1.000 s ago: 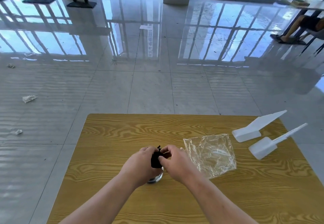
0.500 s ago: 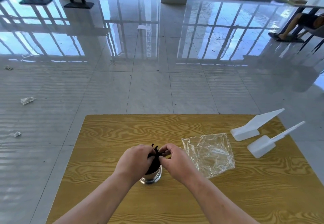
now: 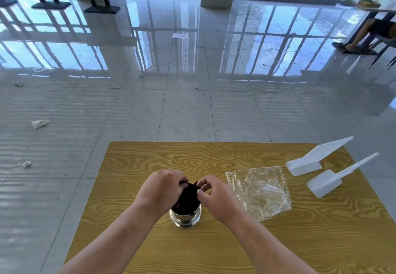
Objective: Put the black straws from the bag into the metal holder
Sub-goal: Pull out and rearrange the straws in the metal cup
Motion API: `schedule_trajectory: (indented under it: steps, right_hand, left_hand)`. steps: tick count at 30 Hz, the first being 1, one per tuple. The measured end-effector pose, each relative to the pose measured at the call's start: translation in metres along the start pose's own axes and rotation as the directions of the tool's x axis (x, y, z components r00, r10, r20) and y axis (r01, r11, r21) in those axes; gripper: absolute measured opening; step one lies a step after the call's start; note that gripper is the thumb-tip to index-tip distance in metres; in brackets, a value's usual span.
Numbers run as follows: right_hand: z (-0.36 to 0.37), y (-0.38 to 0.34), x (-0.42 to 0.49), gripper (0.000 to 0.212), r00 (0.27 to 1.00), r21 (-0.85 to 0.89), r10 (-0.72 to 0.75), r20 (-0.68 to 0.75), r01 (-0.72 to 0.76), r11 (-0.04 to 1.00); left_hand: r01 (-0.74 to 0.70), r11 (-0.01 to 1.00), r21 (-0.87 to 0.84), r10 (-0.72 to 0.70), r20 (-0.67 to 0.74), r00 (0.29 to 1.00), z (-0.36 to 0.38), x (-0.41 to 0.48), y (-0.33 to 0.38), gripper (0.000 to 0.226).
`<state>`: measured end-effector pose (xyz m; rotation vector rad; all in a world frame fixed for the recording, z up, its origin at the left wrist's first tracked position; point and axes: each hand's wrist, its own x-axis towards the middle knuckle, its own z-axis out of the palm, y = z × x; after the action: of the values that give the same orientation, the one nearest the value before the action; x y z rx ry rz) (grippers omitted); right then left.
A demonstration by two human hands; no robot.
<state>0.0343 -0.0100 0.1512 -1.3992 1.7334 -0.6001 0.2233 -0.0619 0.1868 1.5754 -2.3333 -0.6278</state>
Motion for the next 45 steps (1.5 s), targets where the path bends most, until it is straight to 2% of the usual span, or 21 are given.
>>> schedule_trajectory:
  steps: [4,7,12,17,21,25,29,33,36,40,45]
  right_hand:
    - [-0.002,-0.002,0.000,0.005,1.000,-0.006,-0.009,-0.030,0.009,1.000]
    - [-0.005,-0.004,-0.001,0.008,0.998,0.021,-0.014,-0.056,0.015,1.000]
    - [-0.010,-0.008,-0.003,0.013,0.998,0.111,-0.017,-0.068,0.025,0.993]
    - [-0.007,-0.014,-0.001,0.013,0.994,0.077,-0.040,-0.100,0.048,0.996]
    - [-0.003,-0.018,0.003,0.017,0.993,0.131,-0.043,-0.108,0.057,0.990]
    - [-0.003,-0.019,0.011,0.027,0.994,-0.010,-0.085,-0.065,0.085,0.996]
    - [0.001,-0.023,0.014,0.038,0.991,-0.165,-0.082,0.108,0.099,0.981]
    - [0.009,-0.027,0.015,0.033,0.976,-0.355,-0.165,0.140,0.205,0.912]
    - [0.012,-0.027,0.016,0.029,0.973,-0.414,-0.184,0.140,0.226,0.882]
    - [0.002,-0.028,0.018,0.020,0.974,-0.422,-0.218,0.059,0.223,0.879]
    - [-0.031,-0.023,0.023,0.011,0.951,-0.369,-0.233,-0.203,0.146,0.918]
  left_hand:
    - [0.002,1.000,-0.020,-0.004,-0.071,0.997,-0.029,0.006,0.005,0.004]
    - [0.074,0.996,-0.050,-0.079,-0.125,0.989,-0.053,0.009,0.005,0.001]
    - [0.160,0.973,-0.164,-0.185,-0.149,0.971,-0.085,0.016,-0.004,0.012]
    - [0.151,0.970,-0.193,-0.175,-0.119,0.977,-0.083,0.013,-0.005,0.012]
    - [0.124,0.976,-0.180,-0.148,-0.131,0.980,-0.077,0.009,-0.004,0.009]
    - [0.122,0.975,-0.184,-0.141,-0.099,0.985,-0.073,0.008,-0.001,0.006]
    - [0.136,0.968,-0.213,-0.155,-0.073,0.985,-0.073,0.008,0.001,0.008]
    - [0.140,0.962,-0.233,-0.159,-0.066,0.985,-0.074,0.008,0.002,0.010]
    - [0.141,0.959,-0.246,-0.162,-0.068,0.984,-0.076,0.006,0.002,0.014]
    - [0.165,0.930,-0.328,-0.204,-0.089,0.975,-0.089,0.005,-0.002,0.017]
    - [0.081,0.891,-0.446,-0.195,-0.217,0.957,-0.123,0.006,-0.003,0.026]
